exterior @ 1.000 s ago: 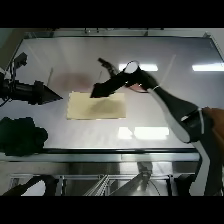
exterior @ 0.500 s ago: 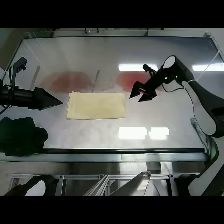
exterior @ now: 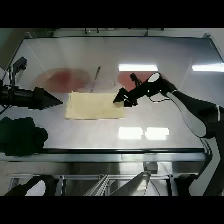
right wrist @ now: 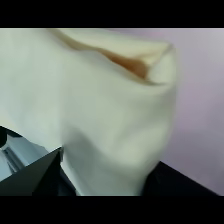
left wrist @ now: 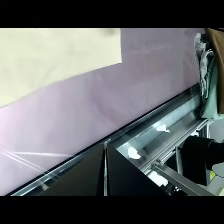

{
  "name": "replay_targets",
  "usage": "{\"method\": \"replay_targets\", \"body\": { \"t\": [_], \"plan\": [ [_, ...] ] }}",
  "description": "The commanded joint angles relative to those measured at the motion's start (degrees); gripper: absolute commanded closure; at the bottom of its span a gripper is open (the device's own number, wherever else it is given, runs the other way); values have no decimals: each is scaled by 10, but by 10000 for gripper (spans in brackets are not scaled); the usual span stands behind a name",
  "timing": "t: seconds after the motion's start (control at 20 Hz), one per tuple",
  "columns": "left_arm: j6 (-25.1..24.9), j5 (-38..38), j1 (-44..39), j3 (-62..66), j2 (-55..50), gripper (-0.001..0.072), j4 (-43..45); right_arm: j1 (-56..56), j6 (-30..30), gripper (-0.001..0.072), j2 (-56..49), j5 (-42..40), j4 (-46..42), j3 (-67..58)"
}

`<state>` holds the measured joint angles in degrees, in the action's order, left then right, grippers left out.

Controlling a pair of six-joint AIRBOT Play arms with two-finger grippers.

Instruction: Fold the shirts.

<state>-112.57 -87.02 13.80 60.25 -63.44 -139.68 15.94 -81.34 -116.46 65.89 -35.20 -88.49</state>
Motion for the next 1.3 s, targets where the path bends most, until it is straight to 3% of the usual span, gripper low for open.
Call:
{"method": "replay_targets", "body": {
  "t": [0.0,0.05,0.3,0.5,0.65,0.8,1.0,1.05,1.25],
  "plan": [
    [0,-2,0,0,0,692,1,26,11,597,-6,-24,40,3],
    [0,-2,0,0,0,693,1,25,10,687,-3,-14,40,2],
    [-1,0,0,0,0,693,1,-29,-28,694,101,38,-30,-8],
    [-15,0,0,0,0,692,2,-203,-150,695,270,86,-247,-39],
    [-16,0,-1,0,0,692,2,-382,-177,695,360,117,-285,-39],
    [-16,1,-1,0,0,692,2,-547,-182,695,384,220,-312,-38],
    [-16,5,-1,0,0,693,2,-669,-206,695,385,382,-491,0],
    [-16,5,-1,0,0,692,2,-687,-207,694,388,400,-535,14],
    [-16,5,-1,0,0,693,2,-753,-209,693,404,398,-563,110]
  ]
}}
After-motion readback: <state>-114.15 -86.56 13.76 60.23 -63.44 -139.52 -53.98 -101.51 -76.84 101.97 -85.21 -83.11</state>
